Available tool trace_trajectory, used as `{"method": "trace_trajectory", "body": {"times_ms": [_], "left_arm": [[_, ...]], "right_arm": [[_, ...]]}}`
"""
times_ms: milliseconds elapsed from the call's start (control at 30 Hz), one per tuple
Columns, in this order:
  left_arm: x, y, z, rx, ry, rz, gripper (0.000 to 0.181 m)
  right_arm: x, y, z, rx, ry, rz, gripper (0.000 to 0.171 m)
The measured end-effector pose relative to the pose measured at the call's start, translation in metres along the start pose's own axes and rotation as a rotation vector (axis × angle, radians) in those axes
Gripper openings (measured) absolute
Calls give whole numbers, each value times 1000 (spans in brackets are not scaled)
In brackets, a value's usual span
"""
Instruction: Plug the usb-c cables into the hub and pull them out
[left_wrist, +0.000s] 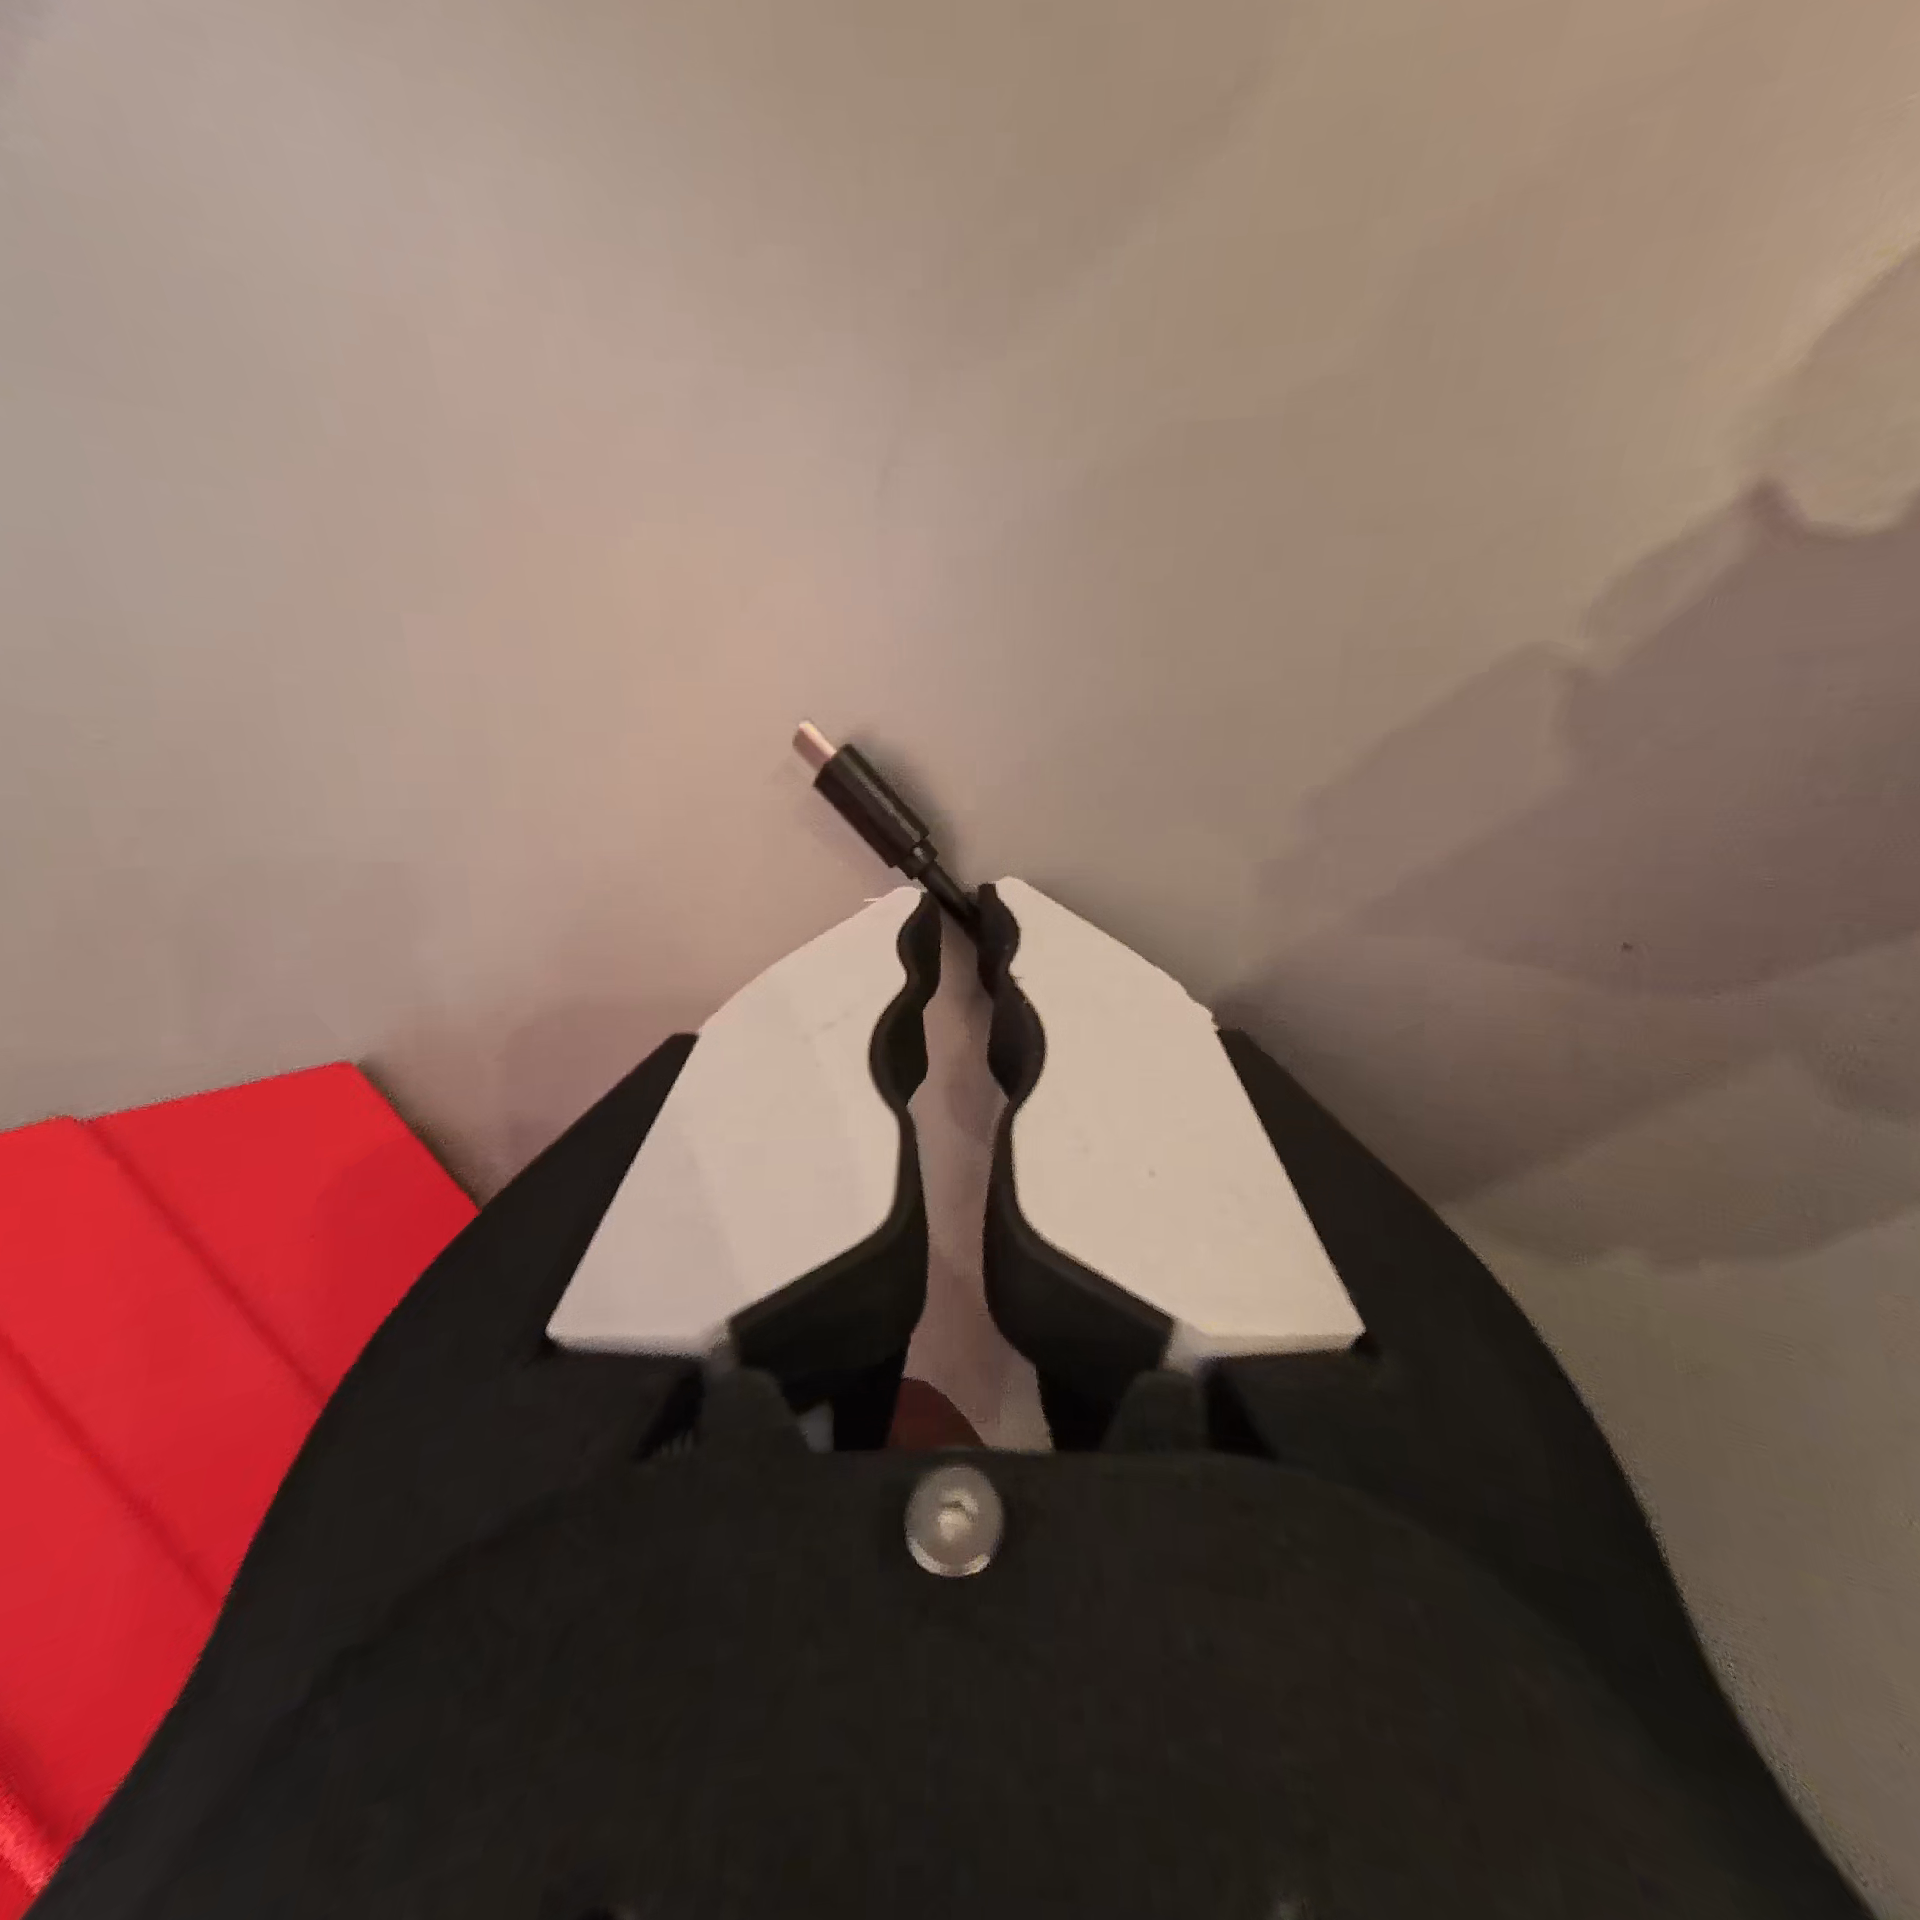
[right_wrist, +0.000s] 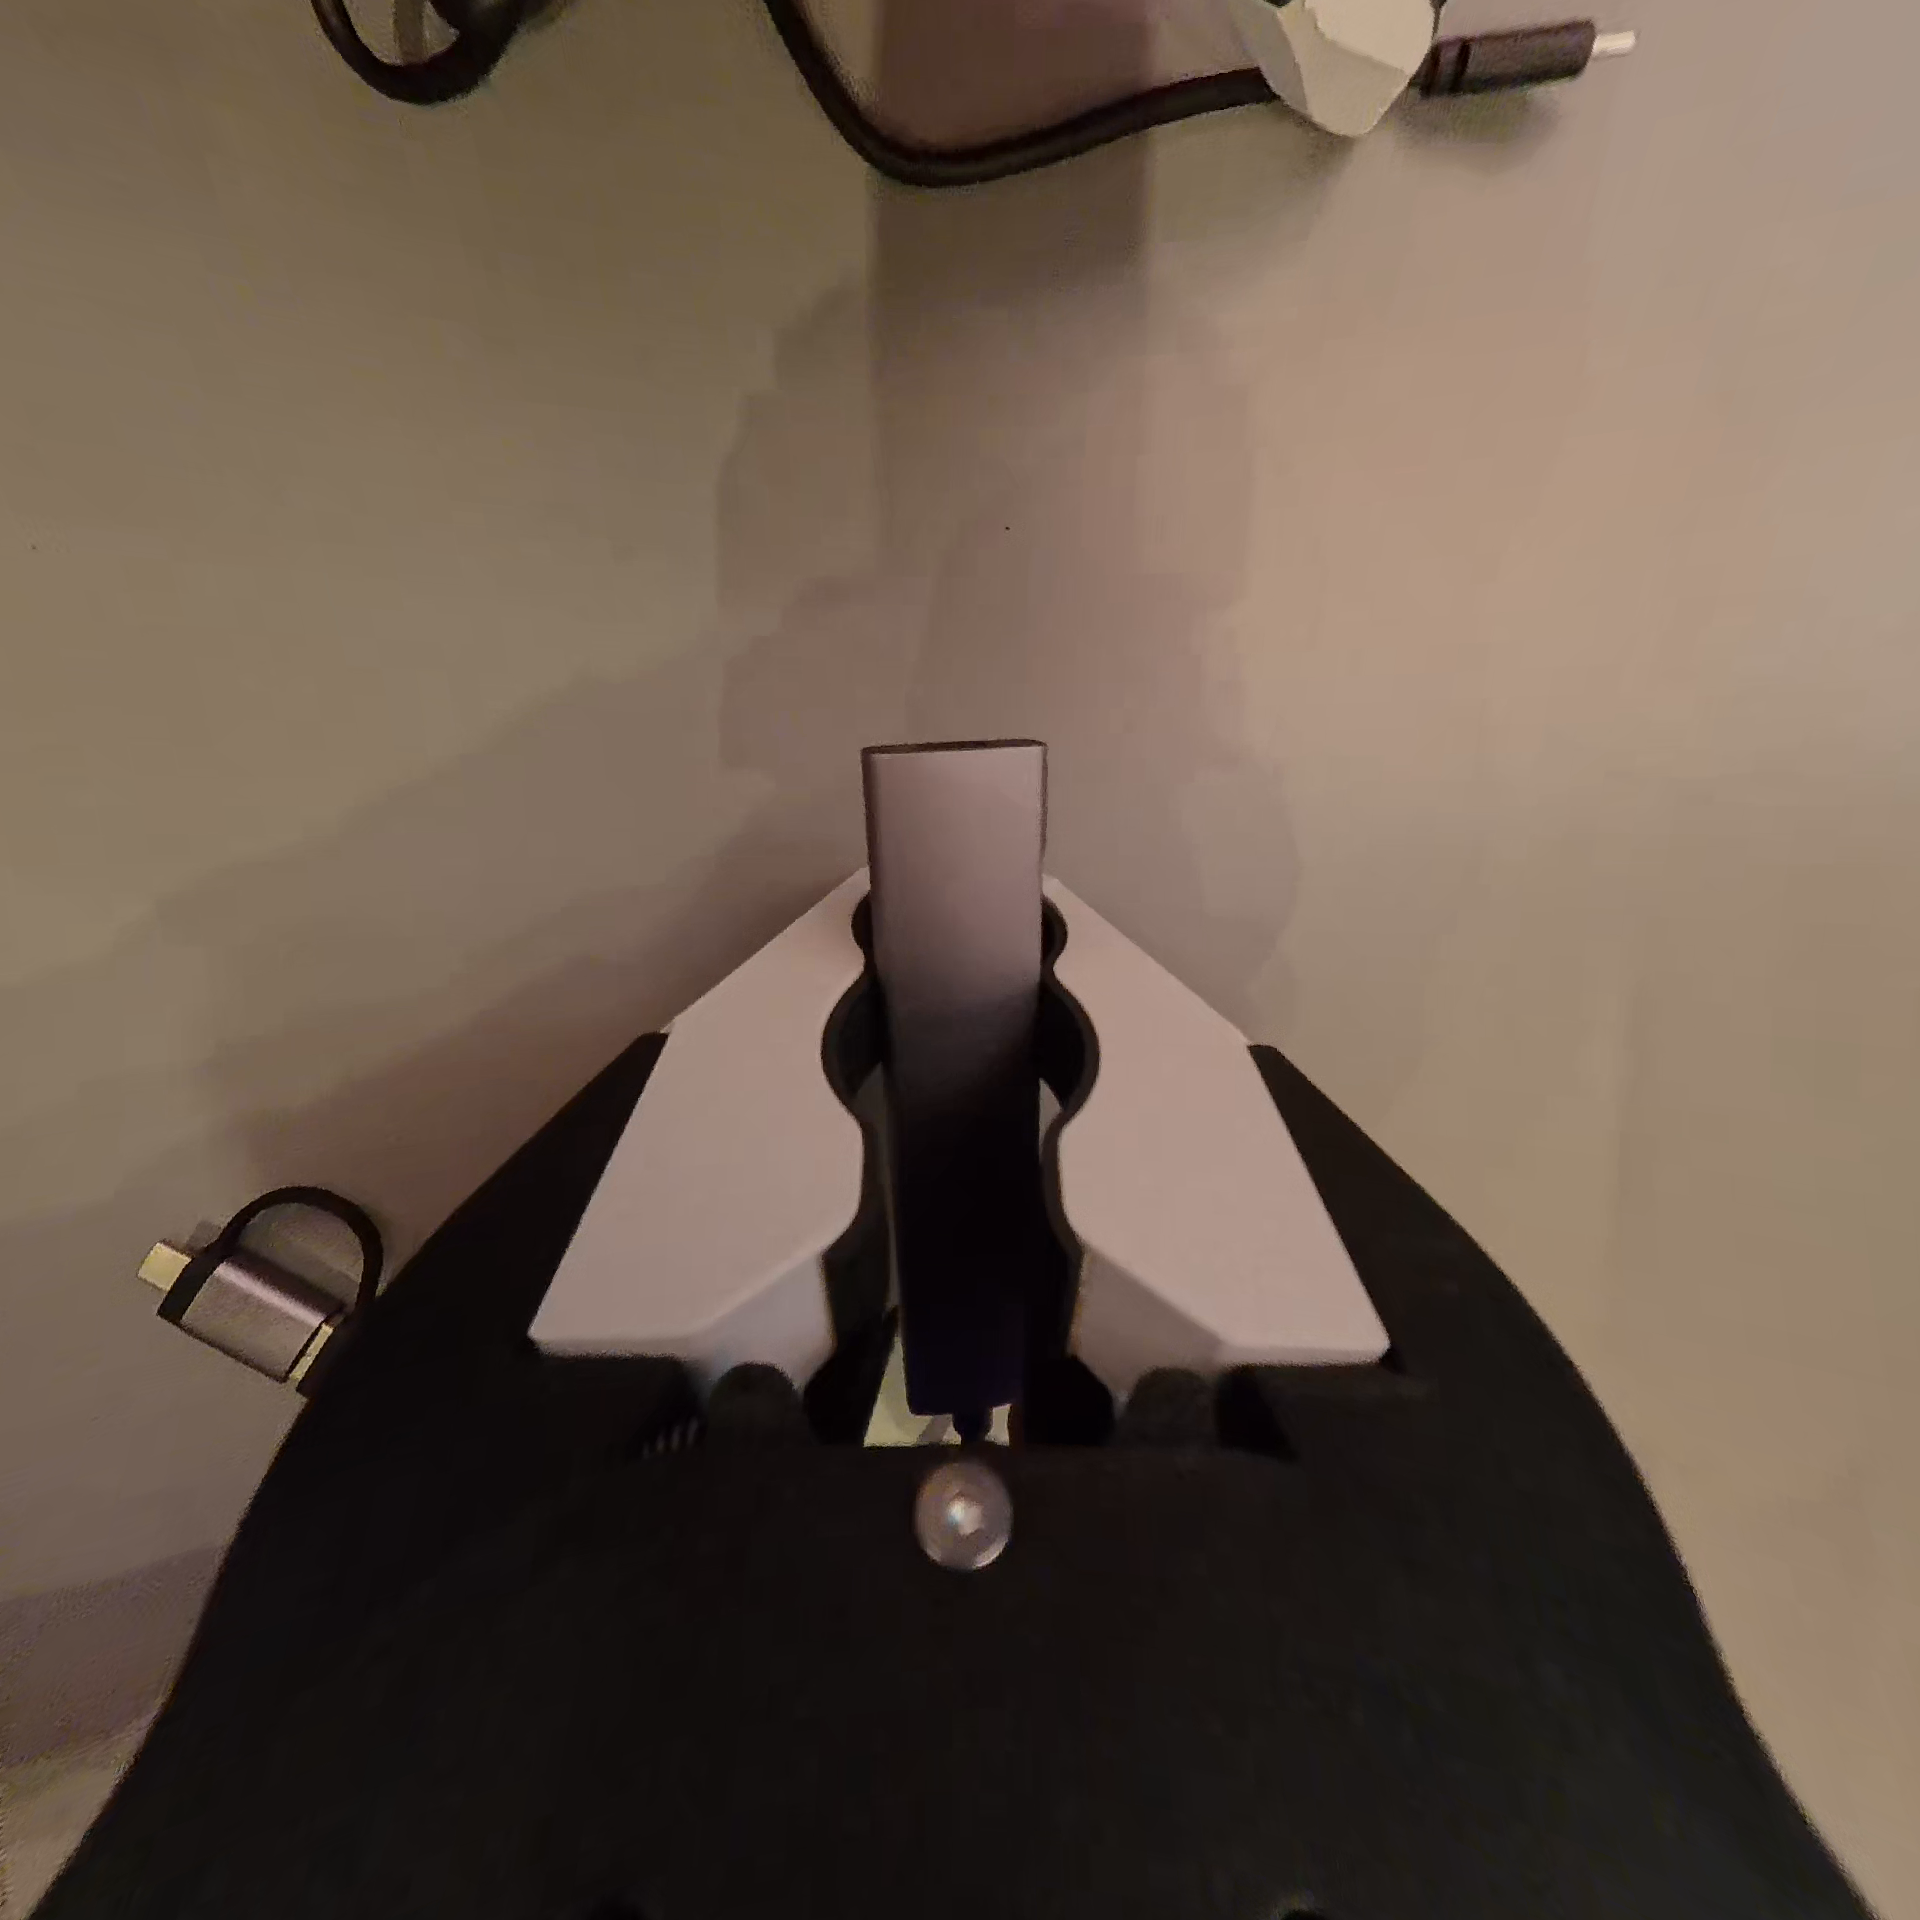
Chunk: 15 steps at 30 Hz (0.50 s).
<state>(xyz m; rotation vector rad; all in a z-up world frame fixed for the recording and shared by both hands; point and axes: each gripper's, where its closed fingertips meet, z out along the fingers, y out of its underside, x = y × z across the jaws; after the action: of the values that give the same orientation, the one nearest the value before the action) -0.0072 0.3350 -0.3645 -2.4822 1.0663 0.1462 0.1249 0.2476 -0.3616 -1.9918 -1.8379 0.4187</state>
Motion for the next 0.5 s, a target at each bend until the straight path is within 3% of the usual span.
{"method": "trace_trajectory", "body": {"times_ms": [233,300,500], "left_arm": [[33,-18,-6,98,65,283,3],[46,-27,-14,192,90,382,3],[59,-29,-34,297,-75,648,3]], "right_arm": [[11,1,-1,11,67,21,21],[14,0,-2,34,74,37,21],[15,-1,0,44,70,45,22]]}}
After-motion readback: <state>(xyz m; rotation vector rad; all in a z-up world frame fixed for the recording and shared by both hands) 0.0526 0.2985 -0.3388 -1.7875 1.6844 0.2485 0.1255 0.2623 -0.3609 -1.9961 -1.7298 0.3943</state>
